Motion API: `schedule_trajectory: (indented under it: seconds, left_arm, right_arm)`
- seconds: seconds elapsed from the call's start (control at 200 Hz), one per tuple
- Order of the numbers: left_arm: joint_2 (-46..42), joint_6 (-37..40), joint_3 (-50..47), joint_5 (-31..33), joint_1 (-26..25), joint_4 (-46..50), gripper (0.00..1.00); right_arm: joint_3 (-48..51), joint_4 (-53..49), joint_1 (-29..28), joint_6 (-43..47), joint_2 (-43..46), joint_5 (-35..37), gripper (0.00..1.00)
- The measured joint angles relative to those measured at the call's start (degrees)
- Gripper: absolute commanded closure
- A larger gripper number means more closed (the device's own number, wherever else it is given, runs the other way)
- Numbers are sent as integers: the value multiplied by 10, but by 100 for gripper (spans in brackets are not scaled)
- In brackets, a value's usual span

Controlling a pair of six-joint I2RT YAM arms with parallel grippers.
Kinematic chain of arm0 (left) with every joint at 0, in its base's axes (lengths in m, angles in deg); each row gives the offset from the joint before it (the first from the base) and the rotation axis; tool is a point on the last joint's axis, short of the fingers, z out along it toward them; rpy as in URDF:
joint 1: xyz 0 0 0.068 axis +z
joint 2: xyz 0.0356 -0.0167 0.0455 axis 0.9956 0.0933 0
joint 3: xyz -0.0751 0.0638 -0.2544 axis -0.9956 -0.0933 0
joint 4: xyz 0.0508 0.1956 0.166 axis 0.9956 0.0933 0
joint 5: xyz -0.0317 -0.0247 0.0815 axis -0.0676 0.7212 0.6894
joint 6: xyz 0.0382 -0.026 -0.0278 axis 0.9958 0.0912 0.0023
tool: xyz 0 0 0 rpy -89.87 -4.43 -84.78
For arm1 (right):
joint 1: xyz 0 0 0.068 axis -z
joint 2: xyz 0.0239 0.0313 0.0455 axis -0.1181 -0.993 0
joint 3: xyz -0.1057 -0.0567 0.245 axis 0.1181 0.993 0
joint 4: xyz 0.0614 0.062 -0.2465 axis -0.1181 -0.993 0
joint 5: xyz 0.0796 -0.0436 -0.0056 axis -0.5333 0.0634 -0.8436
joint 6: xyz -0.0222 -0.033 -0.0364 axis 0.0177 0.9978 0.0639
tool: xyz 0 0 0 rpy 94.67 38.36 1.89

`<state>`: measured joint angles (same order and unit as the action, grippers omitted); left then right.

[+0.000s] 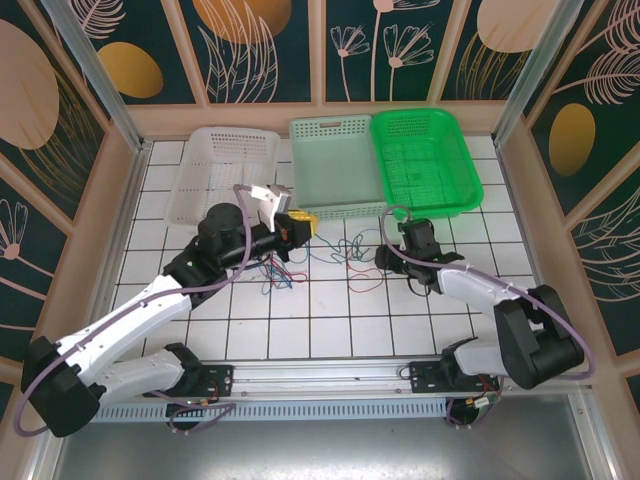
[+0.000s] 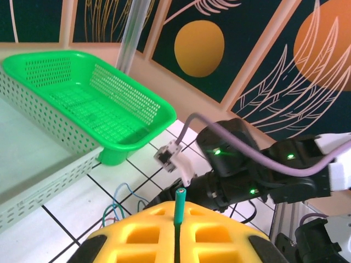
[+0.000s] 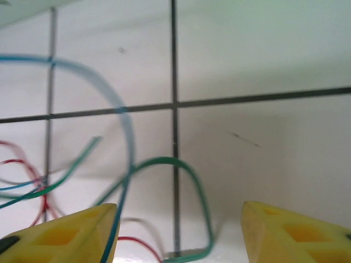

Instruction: Untangle the cables

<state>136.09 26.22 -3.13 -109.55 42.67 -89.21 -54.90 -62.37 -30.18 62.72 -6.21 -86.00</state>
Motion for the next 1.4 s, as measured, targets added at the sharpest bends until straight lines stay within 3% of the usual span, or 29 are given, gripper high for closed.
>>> schedule_trajectory:
  seconds: [0.135,0.35,0.53,1.011,1.401]
  left_arm:
    - [26,-8,-10,2,0,-13,92]
    - [52,-29,-12,16,0,-54,93]
    - [76,-56,-12,24,0,-97,93]
    - [119,-128,-12,-28,0,-216,95]
    - [125,-162,-24,-54,0,-270,96]
  right_arm:
    - [0,-2,0,0,33,-5,36]
    - [14,1,-9,-4,88,-22,45]
    - [44,17,-15,-39,127,-41,29]
    - [60,136,-35,-146,54,-25,18]
    - [58,210,-35,-187,9,-17,19]
